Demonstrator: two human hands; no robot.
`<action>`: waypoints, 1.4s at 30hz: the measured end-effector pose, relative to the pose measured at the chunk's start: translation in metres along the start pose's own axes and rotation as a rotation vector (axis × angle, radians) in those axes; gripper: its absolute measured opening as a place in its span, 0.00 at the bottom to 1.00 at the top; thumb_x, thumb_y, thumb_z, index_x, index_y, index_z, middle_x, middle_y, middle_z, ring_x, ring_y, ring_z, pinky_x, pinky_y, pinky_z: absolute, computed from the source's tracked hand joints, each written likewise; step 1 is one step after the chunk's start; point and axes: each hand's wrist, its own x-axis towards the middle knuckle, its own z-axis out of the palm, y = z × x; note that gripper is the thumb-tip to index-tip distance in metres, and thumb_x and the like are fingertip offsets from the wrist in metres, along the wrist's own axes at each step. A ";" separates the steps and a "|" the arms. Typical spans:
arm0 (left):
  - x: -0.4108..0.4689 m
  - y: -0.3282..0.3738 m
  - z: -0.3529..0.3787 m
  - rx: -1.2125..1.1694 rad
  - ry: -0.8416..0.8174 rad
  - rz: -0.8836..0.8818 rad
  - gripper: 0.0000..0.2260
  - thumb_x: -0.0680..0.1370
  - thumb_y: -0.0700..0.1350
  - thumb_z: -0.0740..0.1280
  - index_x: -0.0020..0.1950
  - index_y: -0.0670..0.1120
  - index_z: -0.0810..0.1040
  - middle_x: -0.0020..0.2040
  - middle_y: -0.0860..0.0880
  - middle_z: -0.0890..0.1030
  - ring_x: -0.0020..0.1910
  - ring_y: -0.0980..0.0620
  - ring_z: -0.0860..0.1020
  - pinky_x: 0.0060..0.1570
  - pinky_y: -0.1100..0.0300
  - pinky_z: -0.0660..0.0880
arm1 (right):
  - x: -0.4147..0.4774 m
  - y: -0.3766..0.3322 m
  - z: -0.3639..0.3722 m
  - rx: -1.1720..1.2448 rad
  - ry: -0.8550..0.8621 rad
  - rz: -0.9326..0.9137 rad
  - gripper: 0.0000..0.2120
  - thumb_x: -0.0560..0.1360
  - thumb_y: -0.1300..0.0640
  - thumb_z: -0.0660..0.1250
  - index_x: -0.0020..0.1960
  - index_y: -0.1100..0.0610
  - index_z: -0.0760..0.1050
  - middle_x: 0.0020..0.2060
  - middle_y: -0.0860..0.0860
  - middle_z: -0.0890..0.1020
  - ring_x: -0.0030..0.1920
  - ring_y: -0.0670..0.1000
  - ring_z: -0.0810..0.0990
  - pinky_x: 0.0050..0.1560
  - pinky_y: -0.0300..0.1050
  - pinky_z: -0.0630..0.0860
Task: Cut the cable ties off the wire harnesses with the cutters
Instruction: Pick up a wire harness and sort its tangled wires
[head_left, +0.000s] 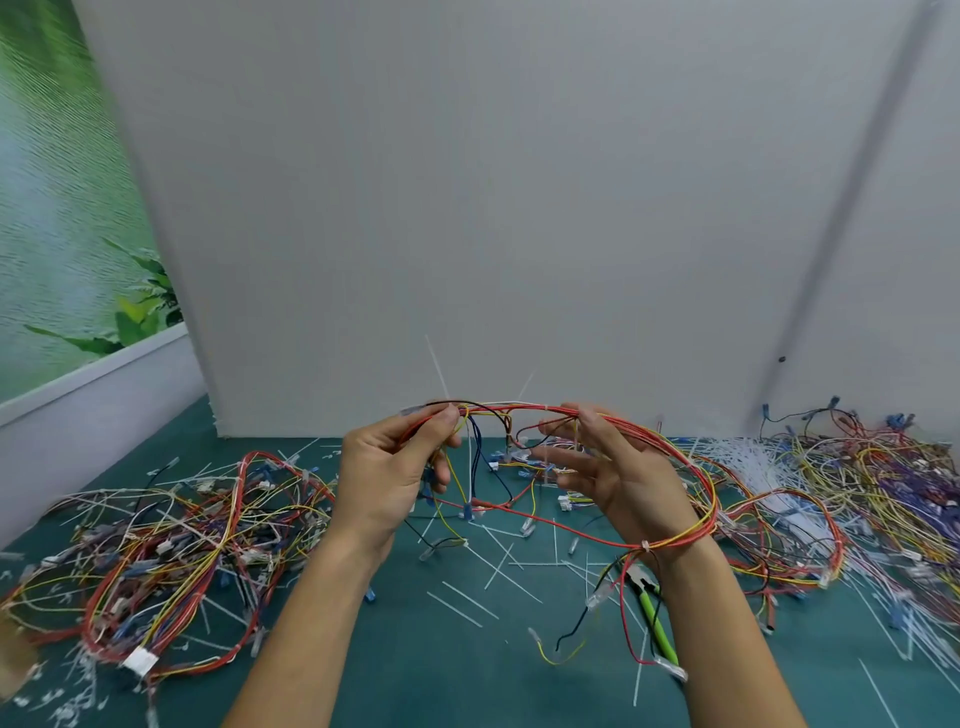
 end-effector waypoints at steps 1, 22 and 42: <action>0.000 -0.001 0.000 0.008 0.007 0.003 0.12 0.69 0.55 0.75 0.48 0.50 0.88 0.36 0.47 0.83 0.24 0.52 0.73 0.25 0.61 0.72 | 0.001 0.002 -0.001 -0.011 0.003 -0.002 0.20 0.77 0.48 0.72 0.63 0.60 0.79 0.55 0.60 0.86 0.52 0.60 0.87 0.38 0.42 0.82; -0.013 -0.006 0.014 0.465 -0.134 0.160 0.08 0.74 0.38 0.75 0.41 0.51 0.87 0.36 0.54 0.85 0.35 0.56 0.81 0.38 0.64 0.76 | -0.007 0.015 0.028 -0.593 -0.042 -0.343 0.07 0.75 0.50 0.75 0.51 0.51 0.86 0.40 0.51 0.88 0.44 0.55 0.87 0.46 0.50 0.82; -0.018 -0.014 0.021 0.451 -0.288 0.091 0.05 0.74 0.39 0.76 0.40 0.47 0.84 0.33 0.52 0.82 0.30 0.59 0.76 0.32 0.66 0.72 | -0.007 0.024 0.024 -0.819 0.110 -0.547 0.08 0.80 0.57 0.70 0.42 0.55 0.77 0.29 0.57 0.79 0.28 0.54 0.77 0.32 0.49 0.73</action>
